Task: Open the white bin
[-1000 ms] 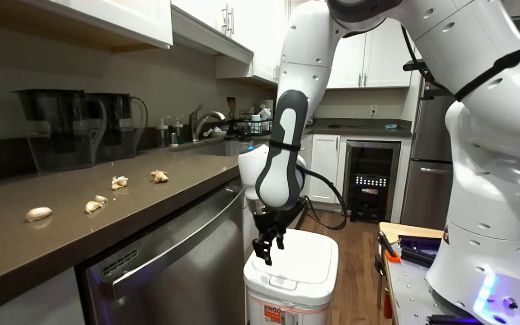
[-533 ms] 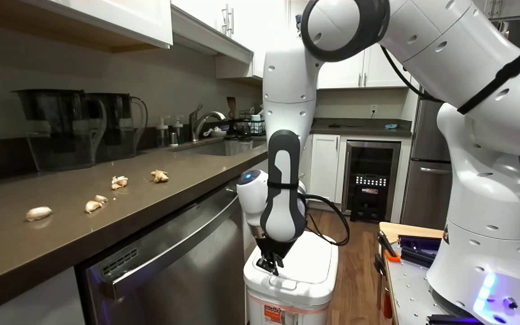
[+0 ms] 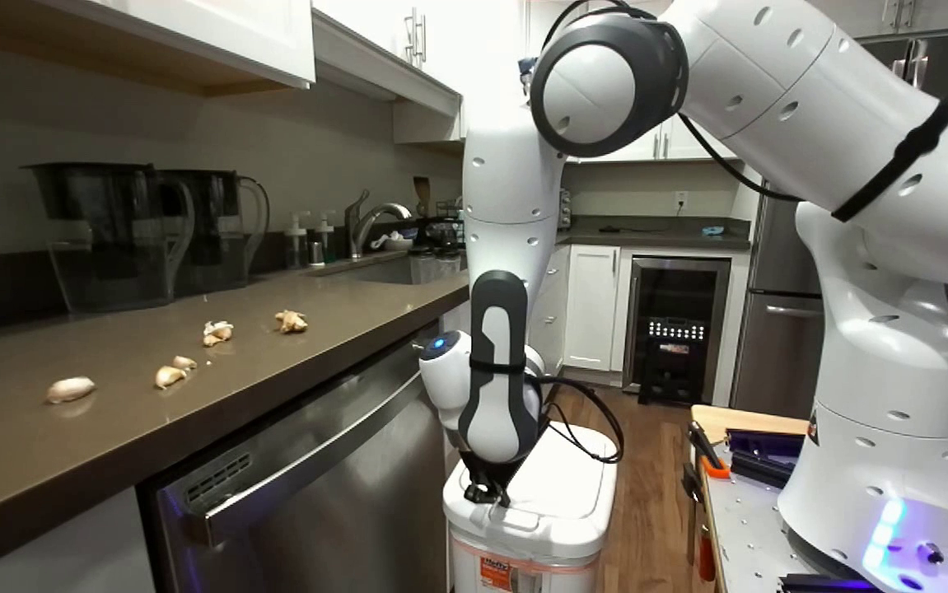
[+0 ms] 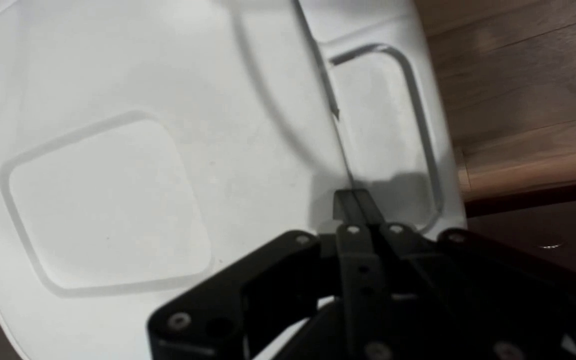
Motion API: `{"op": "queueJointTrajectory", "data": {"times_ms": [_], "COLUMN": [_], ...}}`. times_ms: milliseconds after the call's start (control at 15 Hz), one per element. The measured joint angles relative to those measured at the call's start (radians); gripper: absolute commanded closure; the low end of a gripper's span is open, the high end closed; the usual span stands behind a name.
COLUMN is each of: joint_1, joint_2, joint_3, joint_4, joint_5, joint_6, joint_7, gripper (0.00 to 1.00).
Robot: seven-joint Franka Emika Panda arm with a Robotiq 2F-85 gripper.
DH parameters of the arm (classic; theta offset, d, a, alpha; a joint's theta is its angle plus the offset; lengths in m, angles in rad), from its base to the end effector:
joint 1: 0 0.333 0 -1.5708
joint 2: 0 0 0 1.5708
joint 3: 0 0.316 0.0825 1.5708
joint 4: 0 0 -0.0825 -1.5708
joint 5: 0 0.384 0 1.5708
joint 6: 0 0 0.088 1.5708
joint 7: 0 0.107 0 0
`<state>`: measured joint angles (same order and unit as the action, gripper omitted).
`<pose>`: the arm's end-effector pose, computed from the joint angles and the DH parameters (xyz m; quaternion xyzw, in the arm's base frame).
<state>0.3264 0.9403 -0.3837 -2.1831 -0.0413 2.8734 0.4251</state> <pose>0.4741 -0.0665 -0.0219 0.9690 -0.1586 -0.0651 0.1780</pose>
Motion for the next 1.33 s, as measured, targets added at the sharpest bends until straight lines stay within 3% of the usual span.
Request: {"op": "queueJointTrajectory", "data": {"times_ms": [333,667,1333], "joint_1": [0.007,0.077,0.105], "joint_2": [0.001,0.000,-0.033], "joint_3": [-0.006,-0.051,-0.030], "joint_4": [0.029,0.032,0.000], "joint_5": [0.000,-0.009,-0.048], "joint_6": [-0.088,-0.204,-0.194], "joint_7": [0.005,0.073,0.073], "gripper": [0.98,0.97,0.97]}}
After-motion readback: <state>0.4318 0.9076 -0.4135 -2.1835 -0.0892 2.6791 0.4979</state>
